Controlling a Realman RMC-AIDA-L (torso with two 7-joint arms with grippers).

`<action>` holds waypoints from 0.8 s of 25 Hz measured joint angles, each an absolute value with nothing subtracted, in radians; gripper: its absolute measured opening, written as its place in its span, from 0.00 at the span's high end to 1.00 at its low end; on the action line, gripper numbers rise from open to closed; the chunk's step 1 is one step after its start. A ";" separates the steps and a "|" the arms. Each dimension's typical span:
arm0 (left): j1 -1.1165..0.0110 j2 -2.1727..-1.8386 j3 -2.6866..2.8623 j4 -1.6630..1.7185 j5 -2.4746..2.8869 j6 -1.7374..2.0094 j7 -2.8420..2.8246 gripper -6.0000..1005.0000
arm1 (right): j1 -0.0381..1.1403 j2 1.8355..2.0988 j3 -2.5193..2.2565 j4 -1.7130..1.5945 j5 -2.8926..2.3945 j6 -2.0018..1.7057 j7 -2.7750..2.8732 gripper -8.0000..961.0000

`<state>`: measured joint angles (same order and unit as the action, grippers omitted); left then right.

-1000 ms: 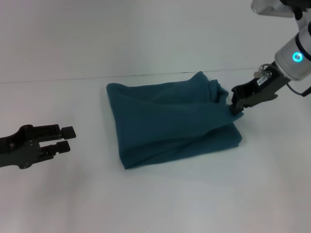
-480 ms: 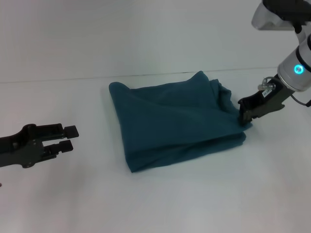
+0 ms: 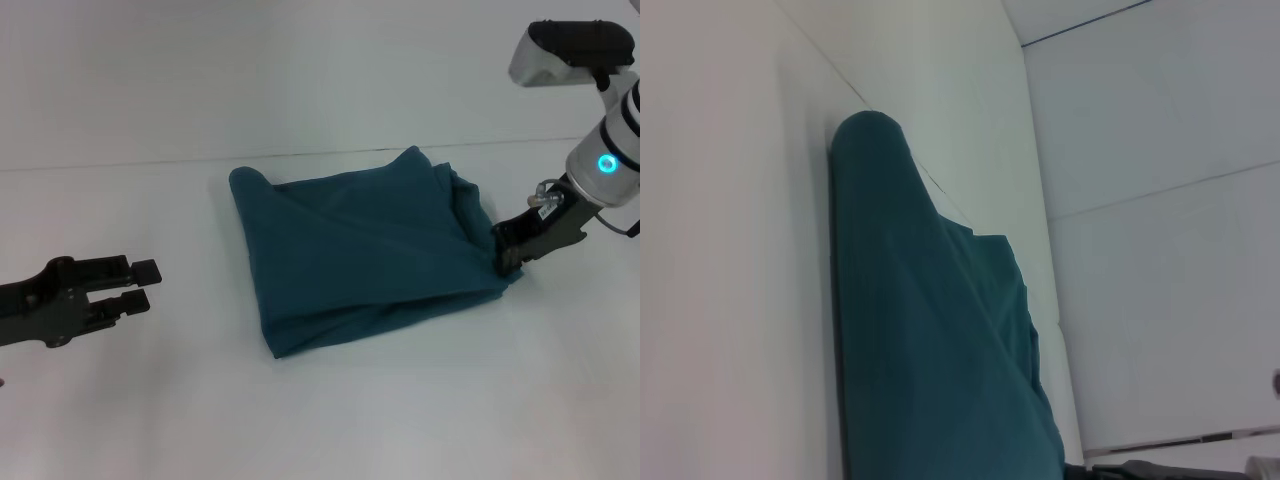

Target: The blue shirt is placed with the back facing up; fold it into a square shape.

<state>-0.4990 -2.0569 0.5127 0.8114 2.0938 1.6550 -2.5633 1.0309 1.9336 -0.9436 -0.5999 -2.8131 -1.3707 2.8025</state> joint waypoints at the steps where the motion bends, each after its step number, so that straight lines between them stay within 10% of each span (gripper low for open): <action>1: -0.499 -2.058 0.512 0.811 2.094 1.655 -2.563 0.49 | 1.031 1.935 -0.950 -0.595 -2.814 -1.366 2.803 0.94; 20: -0.500 -2.059 0.509 0.799 2.091 1.644 -2.563 0.49 | 1.052 1.975 -0.996 -0.586 -2.883 -1.292 2.856 0.93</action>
<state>-0.5001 -2.0586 0.5092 0.7991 2.0908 1.6444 -2.5632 1.0519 1.9755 -0.9958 -0.5859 -2.8833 -1.2925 2.8565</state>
